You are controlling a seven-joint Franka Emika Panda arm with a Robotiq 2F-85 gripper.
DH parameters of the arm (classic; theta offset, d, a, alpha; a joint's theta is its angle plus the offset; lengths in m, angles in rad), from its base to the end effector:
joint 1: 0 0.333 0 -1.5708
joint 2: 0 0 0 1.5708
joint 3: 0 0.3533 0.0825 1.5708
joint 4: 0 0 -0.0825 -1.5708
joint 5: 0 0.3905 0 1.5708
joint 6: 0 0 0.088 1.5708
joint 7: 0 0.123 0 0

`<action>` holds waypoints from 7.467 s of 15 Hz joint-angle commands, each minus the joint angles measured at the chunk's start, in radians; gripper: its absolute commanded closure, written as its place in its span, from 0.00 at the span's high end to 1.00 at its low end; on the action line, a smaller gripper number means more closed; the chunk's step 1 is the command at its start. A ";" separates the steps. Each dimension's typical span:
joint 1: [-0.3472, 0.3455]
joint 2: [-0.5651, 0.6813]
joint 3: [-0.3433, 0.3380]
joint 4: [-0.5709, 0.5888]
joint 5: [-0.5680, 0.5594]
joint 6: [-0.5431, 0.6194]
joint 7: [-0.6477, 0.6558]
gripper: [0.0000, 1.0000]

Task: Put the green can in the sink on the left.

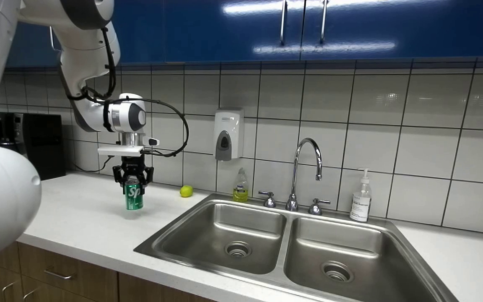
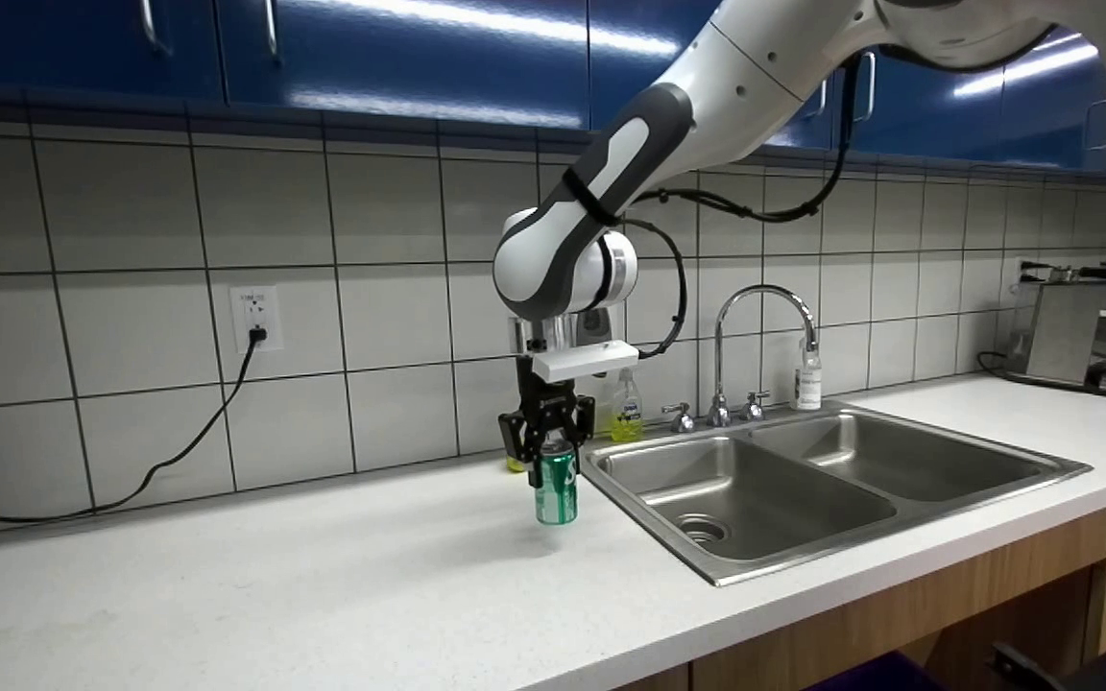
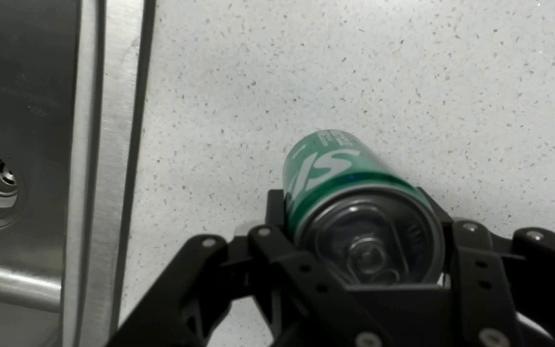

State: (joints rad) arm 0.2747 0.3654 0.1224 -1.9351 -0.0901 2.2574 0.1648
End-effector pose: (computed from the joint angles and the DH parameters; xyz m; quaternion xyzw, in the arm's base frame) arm 0.5859 0.2375 0.3096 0.9897 0.1413 -0.0155 0.0173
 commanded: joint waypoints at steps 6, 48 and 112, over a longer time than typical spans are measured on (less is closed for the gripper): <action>-0.077 -0.128 -0.039 -0.146 0.033 0.003 0.043 0.38; -0.347 0.286 -0.238 0.027 0.168 0.165 0.034 0.38; -0.209 -0.509 -0.080 -0.616 0.086 -0.102 0.018 1.00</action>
State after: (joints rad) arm 0.0793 -0.1451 0.0296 -2.5530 -0.0068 2.1563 0.1850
